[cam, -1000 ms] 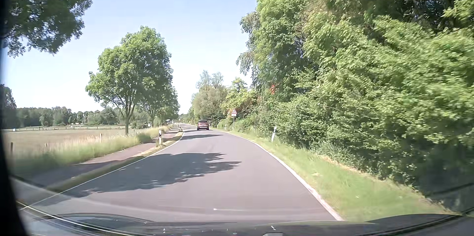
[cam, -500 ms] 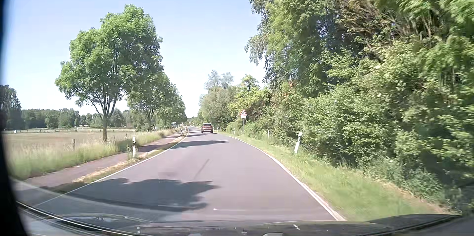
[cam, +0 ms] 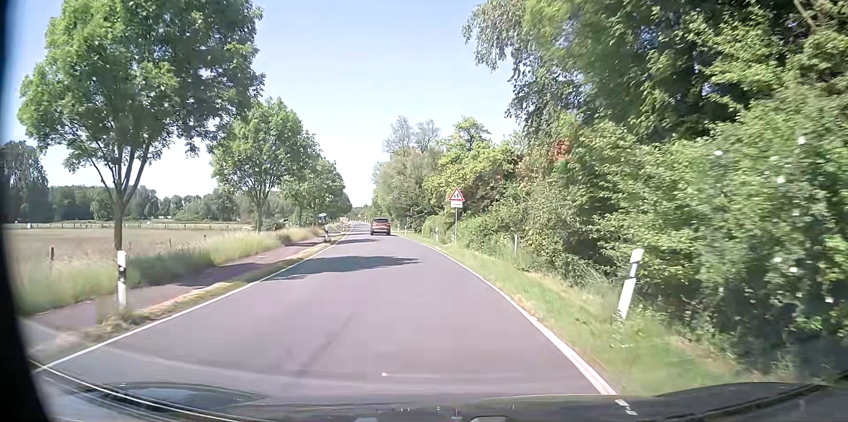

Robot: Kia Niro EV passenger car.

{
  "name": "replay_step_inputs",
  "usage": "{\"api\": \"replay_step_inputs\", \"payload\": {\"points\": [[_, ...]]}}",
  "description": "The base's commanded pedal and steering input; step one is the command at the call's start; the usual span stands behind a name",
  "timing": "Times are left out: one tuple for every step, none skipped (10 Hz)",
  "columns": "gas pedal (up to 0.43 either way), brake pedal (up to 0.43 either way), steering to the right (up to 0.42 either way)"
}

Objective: Follow the waypoints while adhering to traffic rules and regulations

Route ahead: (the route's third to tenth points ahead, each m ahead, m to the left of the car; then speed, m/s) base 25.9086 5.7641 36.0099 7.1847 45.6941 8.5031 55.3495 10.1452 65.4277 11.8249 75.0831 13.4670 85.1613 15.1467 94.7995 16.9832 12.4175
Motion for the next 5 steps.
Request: {"api": "replay_step_inputs", "payload": {"points": [[0.13, 0.0, -0.03], [0.13, 0.0, -0.03], [0.13, 0.0, -0.03], [0.13, 0.0, -0.03], [0.13, 0.0, -0.03]]}}
